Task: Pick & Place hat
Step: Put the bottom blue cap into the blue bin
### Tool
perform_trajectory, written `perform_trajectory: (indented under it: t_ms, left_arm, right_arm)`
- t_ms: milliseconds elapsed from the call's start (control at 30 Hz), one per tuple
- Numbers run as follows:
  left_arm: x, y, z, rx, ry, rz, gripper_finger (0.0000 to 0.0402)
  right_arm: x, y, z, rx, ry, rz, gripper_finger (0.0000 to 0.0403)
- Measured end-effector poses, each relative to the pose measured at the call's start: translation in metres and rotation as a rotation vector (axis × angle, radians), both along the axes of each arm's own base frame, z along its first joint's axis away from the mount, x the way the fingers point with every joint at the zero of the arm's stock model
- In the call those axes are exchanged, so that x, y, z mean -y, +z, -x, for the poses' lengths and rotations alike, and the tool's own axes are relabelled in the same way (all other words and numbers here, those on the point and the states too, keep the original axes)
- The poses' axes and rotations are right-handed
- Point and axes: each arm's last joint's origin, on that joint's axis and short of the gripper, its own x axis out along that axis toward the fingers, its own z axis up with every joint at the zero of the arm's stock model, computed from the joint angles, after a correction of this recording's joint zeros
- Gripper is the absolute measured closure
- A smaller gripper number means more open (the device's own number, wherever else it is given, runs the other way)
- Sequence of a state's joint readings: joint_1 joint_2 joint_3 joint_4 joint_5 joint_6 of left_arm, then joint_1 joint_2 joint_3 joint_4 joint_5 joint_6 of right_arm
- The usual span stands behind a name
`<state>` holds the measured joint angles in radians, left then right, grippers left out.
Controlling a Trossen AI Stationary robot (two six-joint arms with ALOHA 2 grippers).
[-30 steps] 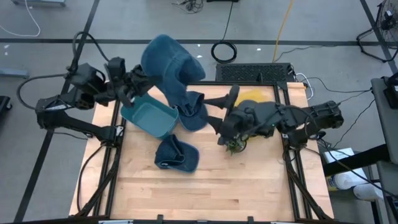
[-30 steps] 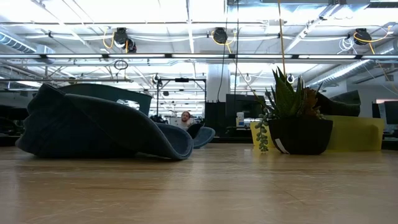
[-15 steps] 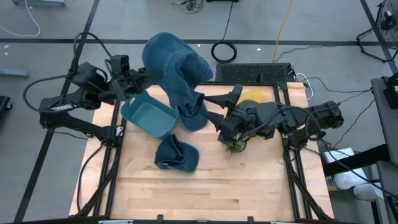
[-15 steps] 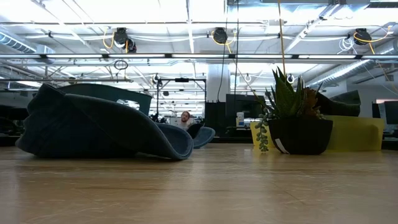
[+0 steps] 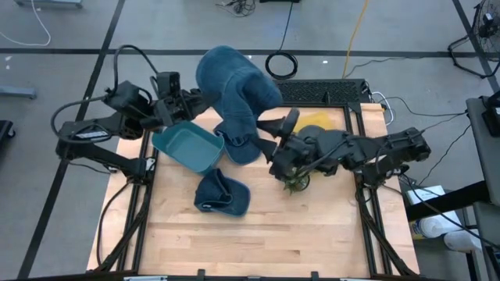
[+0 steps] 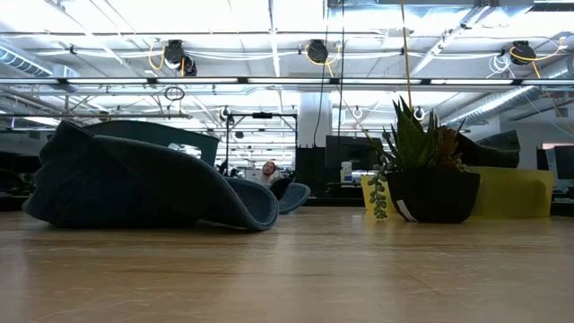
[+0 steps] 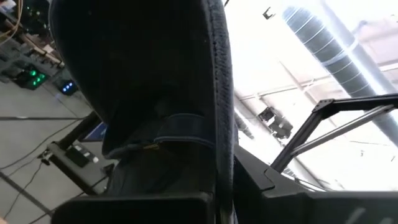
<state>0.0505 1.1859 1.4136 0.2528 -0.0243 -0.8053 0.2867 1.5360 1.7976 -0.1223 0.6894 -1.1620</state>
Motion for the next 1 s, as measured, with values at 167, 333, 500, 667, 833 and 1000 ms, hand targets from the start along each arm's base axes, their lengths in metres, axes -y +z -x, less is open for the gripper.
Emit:
perform_trajectory:
  t_ms: [167, 333, 500, 667, 833, 1000]
  left_arm:
    - [0.001, 0.0, -0.001, 0.006, -0.034, 0.01, 0.0381]
    - [0.005, -0.005, -0.005, -0.042, -0.055, 0.022, 0.0381]
    - [0.008, -0.006, -0.005, -0.06, -0.067, 0.029, 0.0381]
    - [0.008, -0.011, -0.007, -0.109, -0.041, 0.034, 0.0381]
    - [0.003, -0.013, -0.007, -0.135, -0.021, 0.033, 0.0381]
    - [-0.001, -0.019, -0.009, -0.206, 0.004, 0.02, 0.0381]
  right_arm:
    - [0.0, -0.017, -0.007, -0.032, -0.072, 0.1, 0.0177]
    - [0.001, -0.028, -0.012, 0.031, -0.156, 0.186, 0.0181]
    - [0.001, -0.025, -0.011, 0.066, -0.186, 0.252, 0.0179]
    - [-0.001, -0.025, -0.01, 0.054, -0.189, 0.275, 0.0197]
    - [-0.011, -0.021, -0.003, 0.044, -0.252, 0.287, 0.0264]
    - [-0.021, -0.018, 0.004, 0.002, -0.298, 0.335, 0.0376]
